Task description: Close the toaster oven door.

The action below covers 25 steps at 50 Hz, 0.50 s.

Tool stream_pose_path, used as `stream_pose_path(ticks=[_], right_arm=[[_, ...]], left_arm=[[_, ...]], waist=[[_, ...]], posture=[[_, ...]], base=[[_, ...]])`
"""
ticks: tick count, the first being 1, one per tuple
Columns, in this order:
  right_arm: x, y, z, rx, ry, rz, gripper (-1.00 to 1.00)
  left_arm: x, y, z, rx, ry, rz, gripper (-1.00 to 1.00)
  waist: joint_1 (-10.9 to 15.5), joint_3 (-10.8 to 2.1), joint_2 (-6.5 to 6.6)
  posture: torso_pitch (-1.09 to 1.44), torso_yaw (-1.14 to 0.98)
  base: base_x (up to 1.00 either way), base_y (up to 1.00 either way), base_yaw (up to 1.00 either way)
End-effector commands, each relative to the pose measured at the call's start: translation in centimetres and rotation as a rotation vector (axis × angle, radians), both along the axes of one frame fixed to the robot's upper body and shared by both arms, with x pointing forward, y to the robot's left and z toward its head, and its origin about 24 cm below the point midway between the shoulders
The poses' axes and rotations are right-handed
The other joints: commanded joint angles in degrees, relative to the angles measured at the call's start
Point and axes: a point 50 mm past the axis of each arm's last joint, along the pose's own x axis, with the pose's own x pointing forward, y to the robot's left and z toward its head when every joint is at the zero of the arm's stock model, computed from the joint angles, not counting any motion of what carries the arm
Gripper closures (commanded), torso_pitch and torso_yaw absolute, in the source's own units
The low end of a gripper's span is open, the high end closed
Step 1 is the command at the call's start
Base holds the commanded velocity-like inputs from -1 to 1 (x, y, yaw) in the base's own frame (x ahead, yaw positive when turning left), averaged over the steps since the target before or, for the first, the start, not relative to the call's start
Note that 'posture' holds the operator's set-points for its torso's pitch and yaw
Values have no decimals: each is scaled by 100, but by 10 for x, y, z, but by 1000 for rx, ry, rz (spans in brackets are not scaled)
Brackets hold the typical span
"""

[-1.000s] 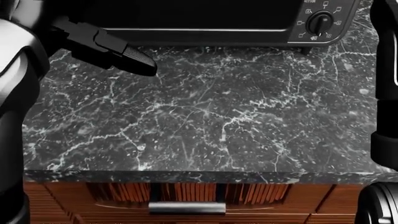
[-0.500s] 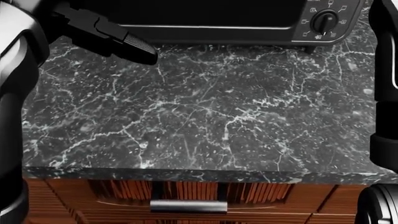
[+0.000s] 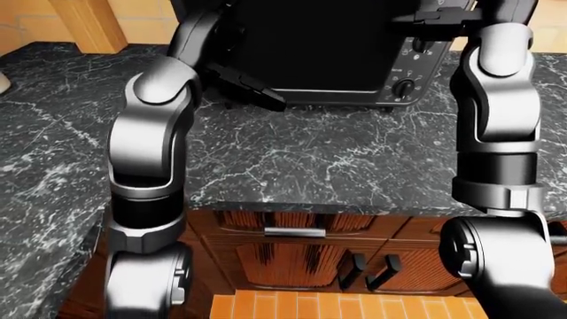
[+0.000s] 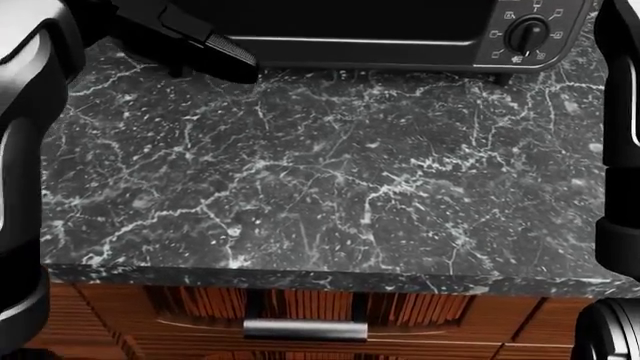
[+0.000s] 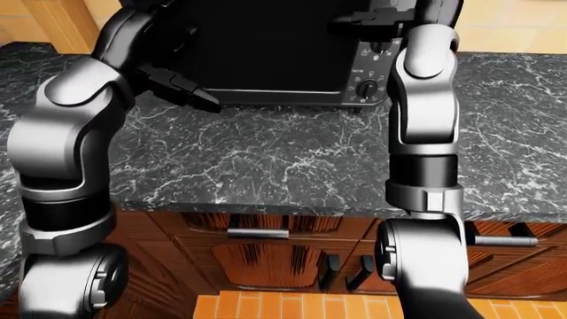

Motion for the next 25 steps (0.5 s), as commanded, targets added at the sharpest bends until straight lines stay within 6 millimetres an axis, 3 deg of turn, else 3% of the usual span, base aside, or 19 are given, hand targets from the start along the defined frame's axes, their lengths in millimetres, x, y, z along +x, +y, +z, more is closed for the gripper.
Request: stream_pose_path(ticks=[1,25], right_arm=[[-10,2,21,-15,-88,9,-100],[-10,1,18,-9,-83,9,-100]], left_arm=[[-16,9,42,-24,-242,76,-100],[1,-2,50,11,-250,66,-100]], waist=[[6,-216,-7],[5,-222,-32]], posture=[[0,0],[0,0]], base=[[0,0,0],[0,0,0]])
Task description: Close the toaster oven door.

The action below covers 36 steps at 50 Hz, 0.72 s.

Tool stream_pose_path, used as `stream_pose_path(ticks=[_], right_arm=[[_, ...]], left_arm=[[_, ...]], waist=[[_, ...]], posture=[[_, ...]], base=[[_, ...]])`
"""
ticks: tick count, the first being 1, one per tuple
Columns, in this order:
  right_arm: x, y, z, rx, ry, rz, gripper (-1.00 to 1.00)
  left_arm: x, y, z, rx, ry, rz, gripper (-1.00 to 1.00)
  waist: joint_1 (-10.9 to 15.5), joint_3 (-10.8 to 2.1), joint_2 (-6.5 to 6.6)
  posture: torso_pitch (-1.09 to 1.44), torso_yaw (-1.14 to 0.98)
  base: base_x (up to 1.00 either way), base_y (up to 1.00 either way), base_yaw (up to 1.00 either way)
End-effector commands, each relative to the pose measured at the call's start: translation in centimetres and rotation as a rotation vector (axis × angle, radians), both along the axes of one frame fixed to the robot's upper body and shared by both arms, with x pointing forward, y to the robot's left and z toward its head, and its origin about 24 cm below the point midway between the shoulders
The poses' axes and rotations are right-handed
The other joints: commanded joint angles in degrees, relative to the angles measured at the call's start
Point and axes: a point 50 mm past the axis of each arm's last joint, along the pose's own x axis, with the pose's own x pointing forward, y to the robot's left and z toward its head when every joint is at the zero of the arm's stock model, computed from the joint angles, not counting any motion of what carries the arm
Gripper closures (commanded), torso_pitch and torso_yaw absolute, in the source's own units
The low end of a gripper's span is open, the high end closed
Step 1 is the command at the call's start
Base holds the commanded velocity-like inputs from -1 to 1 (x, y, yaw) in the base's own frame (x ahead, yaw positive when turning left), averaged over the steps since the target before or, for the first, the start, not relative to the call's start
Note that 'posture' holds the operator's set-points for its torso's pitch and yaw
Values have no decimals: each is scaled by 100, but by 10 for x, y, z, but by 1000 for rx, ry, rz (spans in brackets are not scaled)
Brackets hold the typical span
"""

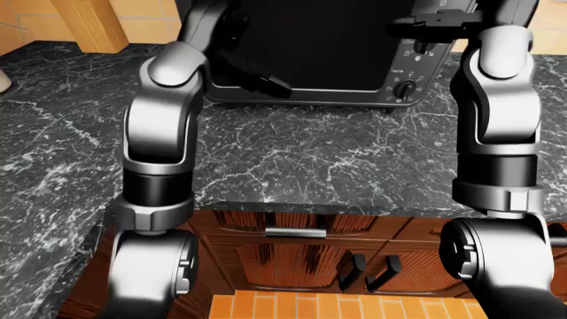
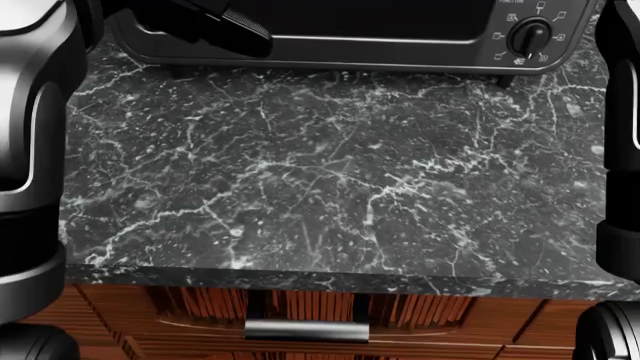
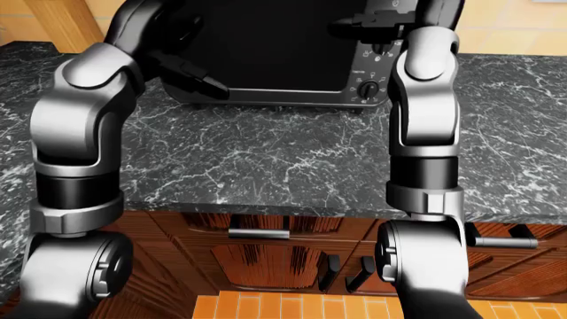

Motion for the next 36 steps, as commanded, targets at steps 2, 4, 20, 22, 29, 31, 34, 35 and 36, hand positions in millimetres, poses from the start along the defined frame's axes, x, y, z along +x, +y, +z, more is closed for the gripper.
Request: stream_pose_path(ticks=[2,4,20,22,29,31,34,35,36], right_arm=[[-9,2,19,-12,-86,8,-100],[-9,2,18,-12,-85,7,-100],[-9,-1,14,-10,-71,-9,-100],[-8,-2,12,-10,-63,-14,-100],[-7,-2,9,-11,-52,-20,-100],[-7,-2,8,-15,-47,-22,-100],[-6,-3,7,-16,-45,-24,-100],[-6,-3,7,-15,-45,-24,-100],[-6,-3,7,-14,-45,-25,-100]], left_arm=[[-17,4,43,-12,-231,44,-100],[-17,3,44,-9,-233,41,-100],[-5,0,49,8,-229,45,-100],[-4,0,49,8,-229,46,-100],[-2,0,52,11,-232,47,-100],[-2,0,52,11,-233,47,-100],[-2,-1,53,11,-235,46,-100],[-2,-1,53,12,-235,46,-100],[-2,-1,53,11,-235,47,-100]], waist=[[4,-211,-9],[4,-212,-12],[32,-204,-48],[35,-205,-50],[27,-198,-53],[26,-199,-52],[21,-199,-50],[19,-200,-49],[18,-200,-49]], posture=[[0,0],[0,0],[0,0],[0,0],[0,0],[0,0],[0,0],[0,0],[0,0]], base=[[0,0,0],[0,0,0],[0,0,0],[0,0,0],[0,0,0],[0,0,0],[0,0,0],[0,0,0],[0,0,0]])
